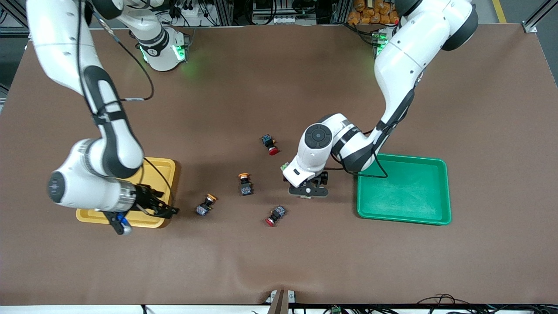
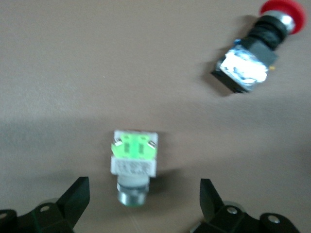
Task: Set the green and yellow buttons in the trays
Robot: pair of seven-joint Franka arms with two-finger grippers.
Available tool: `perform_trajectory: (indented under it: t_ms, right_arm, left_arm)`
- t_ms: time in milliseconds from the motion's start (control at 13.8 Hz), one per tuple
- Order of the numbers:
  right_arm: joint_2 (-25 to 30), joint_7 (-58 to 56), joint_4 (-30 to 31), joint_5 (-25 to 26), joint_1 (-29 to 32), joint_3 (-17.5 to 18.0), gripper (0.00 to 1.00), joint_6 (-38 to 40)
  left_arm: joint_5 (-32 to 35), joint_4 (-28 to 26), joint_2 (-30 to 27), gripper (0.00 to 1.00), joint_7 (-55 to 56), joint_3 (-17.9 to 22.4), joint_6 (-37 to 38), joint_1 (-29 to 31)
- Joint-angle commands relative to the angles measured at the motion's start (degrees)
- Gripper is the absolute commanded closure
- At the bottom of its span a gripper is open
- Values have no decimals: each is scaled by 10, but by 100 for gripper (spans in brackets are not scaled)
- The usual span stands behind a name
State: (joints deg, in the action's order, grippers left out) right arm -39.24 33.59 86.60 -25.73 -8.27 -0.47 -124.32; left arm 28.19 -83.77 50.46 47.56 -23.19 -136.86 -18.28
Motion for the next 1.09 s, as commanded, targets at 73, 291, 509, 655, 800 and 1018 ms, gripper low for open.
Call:
perform_trajectory:
  t_ms: [73,291,509,655,800,1018]
  right_arm:
    - [-16,76,-20,-57,-30,-5,0,-18]
    - [-22,75,19,-28,-75,-8,0,-93]
    - [-22,75,42,-6,-79,-8,0,-125]
    - [-22,75,73,0,-97,-8,0,-177]
    - [-24,76,79,8,-106,-8,0,-183]
    - [-24,76,91,23,-111,-9,0,-183]
  left_arm:
    - [20,19,26,31,-19,13,-28,-2]
    - [15,19,19,91,-11,13,-28,0]
    - [15,-9,-24,100,-17,9,0,38]
    - [14,-38,-67,100,-56,-21,25,94]
    - [14,-69,-106,100,-89,-68,68,169]
    - [13,-148,-188,100,-201,-104,106,284]
